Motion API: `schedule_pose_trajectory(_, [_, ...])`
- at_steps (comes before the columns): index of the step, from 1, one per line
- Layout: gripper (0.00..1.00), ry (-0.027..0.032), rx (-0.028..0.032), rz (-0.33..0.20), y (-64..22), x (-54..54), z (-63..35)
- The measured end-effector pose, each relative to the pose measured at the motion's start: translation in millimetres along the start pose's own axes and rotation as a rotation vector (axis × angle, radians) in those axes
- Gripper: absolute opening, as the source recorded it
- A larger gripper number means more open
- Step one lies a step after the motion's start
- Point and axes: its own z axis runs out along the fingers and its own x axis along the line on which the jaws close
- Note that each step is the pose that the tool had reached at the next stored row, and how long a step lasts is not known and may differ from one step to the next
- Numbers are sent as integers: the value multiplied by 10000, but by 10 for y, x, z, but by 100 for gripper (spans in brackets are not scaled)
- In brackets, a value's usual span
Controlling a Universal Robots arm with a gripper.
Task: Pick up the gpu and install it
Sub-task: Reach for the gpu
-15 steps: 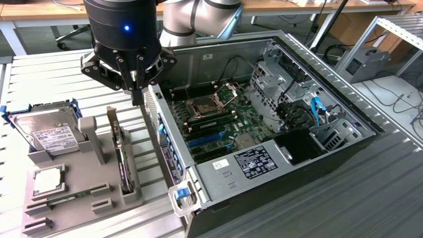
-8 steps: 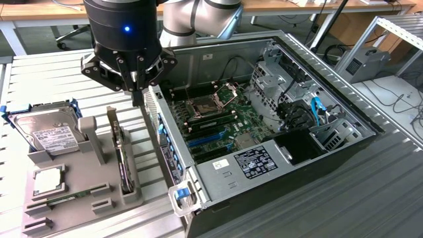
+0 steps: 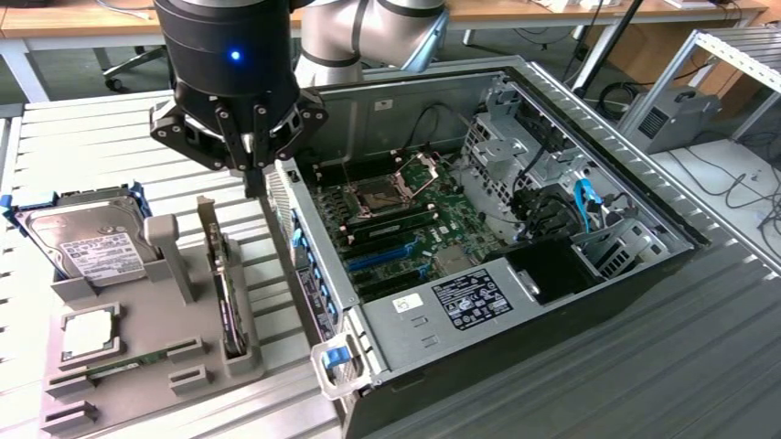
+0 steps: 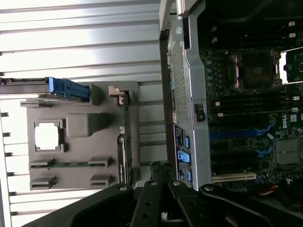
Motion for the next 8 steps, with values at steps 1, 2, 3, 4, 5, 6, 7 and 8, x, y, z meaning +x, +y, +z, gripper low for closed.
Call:
schedule_pose_trajectory(1, [11, 0, -1, 0, -2, 0, 0])
schedule_pose_trajectory(2, [11, 0, 0, 0, -4, 0, 0])
schedule_pose_trajectory(3, [11, 0, 0, 0, -7, -1, 0])
schedule_pose_trajectory(4, [11, 0, 0, 0, -9, -1, 0])
schedule_pose_trajectory(5, [11, 0, 0, 0, -12, -1, 0])
schedule_pose_trajectory(6, [11, 0, 0, 0, -15, -1, 1])
schedule_pose_trajectory(7, [11, 0, 0, 0, -18, -1, 0])
schedule_pose_trajectory(8, [11, 0, 0, 0, -21, -1, 0])
